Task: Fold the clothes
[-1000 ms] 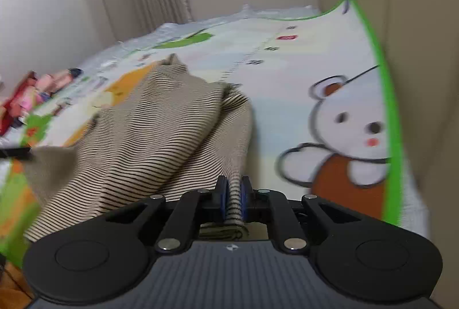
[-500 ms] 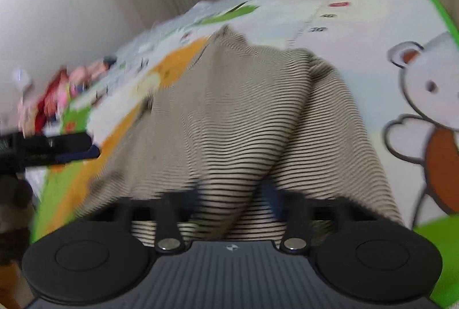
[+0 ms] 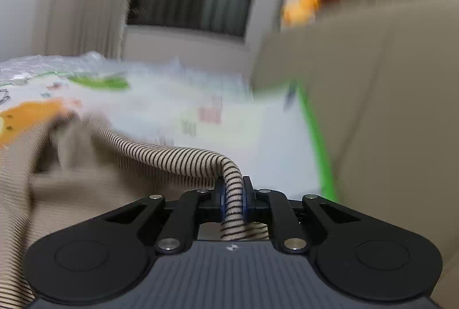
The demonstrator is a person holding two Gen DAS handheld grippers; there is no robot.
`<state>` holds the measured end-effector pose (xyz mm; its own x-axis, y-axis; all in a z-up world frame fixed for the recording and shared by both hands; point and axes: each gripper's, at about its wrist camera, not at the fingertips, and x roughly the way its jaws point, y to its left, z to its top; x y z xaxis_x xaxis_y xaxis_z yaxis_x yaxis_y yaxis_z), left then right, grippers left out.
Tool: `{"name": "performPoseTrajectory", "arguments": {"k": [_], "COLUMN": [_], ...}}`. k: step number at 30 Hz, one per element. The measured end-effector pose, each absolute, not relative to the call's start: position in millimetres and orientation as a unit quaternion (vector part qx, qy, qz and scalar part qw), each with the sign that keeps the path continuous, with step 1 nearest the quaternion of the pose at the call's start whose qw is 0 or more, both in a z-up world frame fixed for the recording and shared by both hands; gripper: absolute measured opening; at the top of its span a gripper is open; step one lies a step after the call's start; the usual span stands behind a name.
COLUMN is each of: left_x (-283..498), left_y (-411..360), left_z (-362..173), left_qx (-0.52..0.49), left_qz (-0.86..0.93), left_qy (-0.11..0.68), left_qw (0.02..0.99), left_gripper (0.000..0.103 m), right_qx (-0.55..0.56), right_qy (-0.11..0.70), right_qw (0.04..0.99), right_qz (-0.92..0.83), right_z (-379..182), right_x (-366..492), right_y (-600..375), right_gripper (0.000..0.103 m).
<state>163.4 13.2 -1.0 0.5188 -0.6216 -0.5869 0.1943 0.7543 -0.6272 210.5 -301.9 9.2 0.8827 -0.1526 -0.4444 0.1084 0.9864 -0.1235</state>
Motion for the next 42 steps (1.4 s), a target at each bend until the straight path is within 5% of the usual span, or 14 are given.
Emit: {"name": "performPoseTrajectory", "arguments": {"k": [5, 6, 8, 9, 10, 17, 21, 27, 30, 32, 33, 34, 39, 42], "left_x": [177, 177, 185, 190, 196, 230, 245, 255, 237, 223, 215, 207, 180, 184], "left_y": [-4, -7, -11, -11, -12, 58, 140, 220, 239, 248, 252, 255, 273, 257], "left_z": [-11, -9, 0, 6, 11, 86, 77, -2, -18, -15, -7, 2, 37, 47], "left_qx": [-0.215, -0.207, -0.197, -0.194, -0.192, -0.202, -0.267, -0.391, -0.435, -0.436, -0.422, -0.398, -0.346, -0.325], "left_qz": [-0.223, -0.221, -0.217, -0.216, -0.214, -0.080, -0.004, -0.006, -0.029, -0.042, -0.033, -0.018, -0.016, -0.046], "left_qy": [0.407, 0.402, 0.391, 0.386, 0.380, 0.223, 0.232, 0.338, 0.330, 0.321, 0.311, 0.294, 0.254, 0.250], "left_qw": [0.859, 0.864, 0.872, 0.876, 0.879, 0.950, 0.935, 0.856, 0.837, 0.840, 0.851, 0.869, 0.903, 0.911], "left_gripper": [0.088, 0.081, 0.054, 0.029, 0.015, 0.015, 0.015, 0.027, 0.032, 0.053, 0.086, 0.100, 0.099, 0.099], "right_qx": [0.056, 0.056, 0.052, 0.050, 0.049, 0.049, 0.035, 0.011, 0.001, -0.005, -0.008, -0.011, -0.027, -0.059], "right_qy": [0.262, 0.265, 0.269, 0.269, 0.268, 0.271, 0.275, 0.280, 0.261, 0.248, 0.241, 0.234, 0.202, 0.198], "right_qw": [0.961, 0.960, 0.959, 0.959, 0.960, 0.959, 0.958, 0.957, 0.962, 0.966, 0.968, 0.969, 0.976, 0.978], "right_qz": [-0.071, -0.069, -0.069, -0.069, -0.070, -0.071, -0.073, -0.077, -0.076, -0.075, -0.075, -0.075, -0.072, 0.012], "right_z": [-19, -20, -20, -20, -20, -21, -22, -11, 11, 26, 34, 41, 78, 85], "right_x": [213, 212, 210, 209, 208, 216, 219, 225, 230, 233, 234, 236, 243, 256], "right_y": [-329, -329, -325, -324, -323, -327, -324, -317, -311, -307, -305, -303, -292, -242], "right_gripper": [0.011, 0.011, 0.012, 0.012, 0.012, 0.012, 0.013, 0.015, 0.043, 0.060, 0.061, 0.061, 0.061, 0.034]}}
